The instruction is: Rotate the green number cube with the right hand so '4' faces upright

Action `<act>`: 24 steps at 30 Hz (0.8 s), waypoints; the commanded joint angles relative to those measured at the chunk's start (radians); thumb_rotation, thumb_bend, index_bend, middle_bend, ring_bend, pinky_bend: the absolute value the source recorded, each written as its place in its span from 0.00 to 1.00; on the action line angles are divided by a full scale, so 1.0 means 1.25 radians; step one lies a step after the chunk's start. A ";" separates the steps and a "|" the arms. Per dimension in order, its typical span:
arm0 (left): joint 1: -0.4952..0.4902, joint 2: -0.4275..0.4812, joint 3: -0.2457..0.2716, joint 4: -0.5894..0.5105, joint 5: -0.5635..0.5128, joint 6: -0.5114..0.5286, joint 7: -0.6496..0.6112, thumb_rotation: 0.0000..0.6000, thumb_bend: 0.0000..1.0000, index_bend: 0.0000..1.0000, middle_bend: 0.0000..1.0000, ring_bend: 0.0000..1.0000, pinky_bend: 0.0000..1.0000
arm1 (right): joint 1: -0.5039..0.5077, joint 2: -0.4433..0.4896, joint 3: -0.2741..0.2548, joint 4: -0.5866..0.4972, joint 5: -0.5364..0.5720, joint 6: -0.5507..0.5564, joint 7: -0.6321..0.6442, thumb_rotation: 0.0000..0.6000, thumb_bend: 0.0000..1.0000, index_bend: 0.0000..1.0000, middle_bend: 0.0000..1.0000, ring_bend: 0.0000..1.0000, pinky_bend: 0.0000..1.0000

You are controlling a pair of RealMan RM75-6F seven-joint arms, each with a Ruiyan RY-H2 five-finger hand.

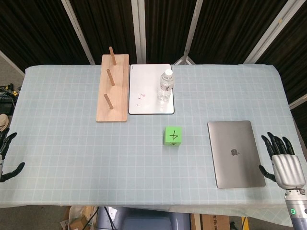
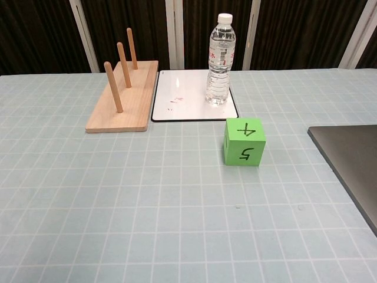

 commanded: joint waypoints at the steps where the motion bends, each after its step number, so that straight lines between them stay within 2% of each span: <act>1: 0.001 0.002 -0.005 0.001 -0.008 0.000 -0.007 1.00 0.31 0.12 0.00 0.00 0.00 | 0.059 0.046 0.031 -0.049 0.037 -0.084 -0.024 1.00 0.27 0.03 0.24 0.29 0.25; 7: -0.003 0.005 -0.005 0.001 -0.012 -0.012 -0.011 1.00 0.31 0.12 0.00 0.00 0.00 | 0.156 0.102 0.084 -0.146 0.138 -0.225 -0.104 1.00 0.36 0.09 0.55 0.59 0.48; 10: -0.003 0.005 -0.003 0.000 -0.009 -0.011 -0.006 1.00 0.31 0.12 0.00 0.00 0.00 | 0.221 0.120 0.107 -0.189 0.228 -0.324 -0.160 1.00 0.42 0.10 0.67 0.71 0.57; 12: -0.004 0.004 -0.004 0.001 -0.010 -0.012 -0.003 1.00 0.31 0.12 0.00 0.00 0.00 | 0.268 0.123 0.117 -0.206 0.303 -0.386 -0.200 1.00 0.50 0.11 0.75 0.77 0.62; 15: -0.005 0.003 -0.005 0.001 -0.015 -0.016 0.002 1.00 0.31 0.12 0.00 0.00 0.00 | 0.332 0.115 0.119 -0.214 0.408 -0.448 -0.269 1.00 0.66 0.12 0.82 0.83 0.65; 17: -0.007 0.002 -0.005 0.001 -0.017 -0.020 0.006 1.00 0.31 0.12 0.00 0.00 0.00 | 0.383 0.096 0.109 -0.209 0.489 -0.472 -0.335 1.00 0.73 0.12 0.83 0.85 0.66; 24: -0.006 0.005 -0.009 0.000 -0.023 -0.019 -0.004 1.00 0.31 0.12 0.00 0.00 0.00 | 0.533 0.039 0.053 -0.207 0.748 -0.485 -0.507 1.00 0.82 0.13 0.84 0.85 0.66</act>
